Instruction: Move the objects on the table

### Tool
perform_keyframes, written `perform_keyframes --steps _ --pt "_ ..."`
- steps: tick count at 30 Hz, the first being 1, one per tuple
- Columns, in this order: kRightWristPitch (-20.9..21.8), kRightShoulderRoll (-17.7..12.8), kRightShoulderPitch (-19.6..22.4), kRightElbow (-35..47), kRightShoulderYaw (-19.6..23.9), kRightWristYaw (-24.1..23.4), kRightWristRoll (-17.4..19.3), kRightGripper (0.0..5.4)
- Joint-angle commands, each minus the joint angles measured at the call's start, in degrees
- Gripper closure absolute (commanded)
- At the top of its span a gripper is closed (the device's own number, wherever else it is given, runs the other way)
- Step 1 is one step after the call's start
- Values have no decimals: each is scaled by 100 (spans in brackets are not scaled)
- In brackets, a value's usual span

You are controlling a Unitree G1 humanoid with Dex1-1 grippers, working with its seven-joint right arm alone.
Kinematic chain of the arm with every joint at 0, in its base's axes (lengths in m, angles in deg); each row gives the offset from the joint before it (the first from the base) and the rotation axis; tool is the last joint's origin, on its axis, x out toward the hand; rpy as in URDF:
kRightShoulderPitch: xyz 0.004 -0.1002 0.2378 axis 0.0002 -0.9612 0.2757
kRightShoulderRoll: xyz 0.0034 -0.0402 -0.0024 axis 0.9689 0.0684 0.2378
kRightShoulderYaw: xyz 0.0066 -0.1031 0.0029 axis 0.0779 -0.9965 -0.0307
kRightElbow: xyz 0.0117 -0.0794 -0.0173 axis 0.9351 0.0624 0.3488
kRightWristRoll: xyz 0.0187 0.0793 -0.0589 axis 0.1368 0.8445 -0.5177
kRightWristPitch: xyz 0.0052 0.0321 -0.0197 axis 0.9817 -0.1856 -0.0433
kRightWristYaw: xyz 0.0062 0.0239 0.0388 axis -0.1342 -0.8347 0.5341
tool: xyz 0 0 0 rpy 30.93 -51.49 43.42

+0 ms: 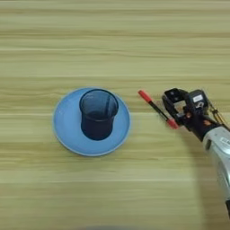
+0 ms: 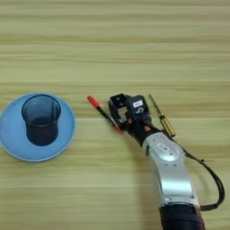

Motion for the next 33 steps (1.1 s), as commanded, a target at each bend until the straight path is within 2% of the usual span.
perform_keyframes --steps 1,6,13,24,25,33 --pt "262 -311 370 -153 313 -102 121 291" --pt "410 -400 413 -684 461 -120 95 291" --pt "665 -391 515 -1303 434 -119 38 291" --pt "832 -373 551 -1551 376 -83 44 291" --pt "835 -370 550 -1554 366 -83 42 255" --pt "832 -346 503 -1427 315 -75 51 179"
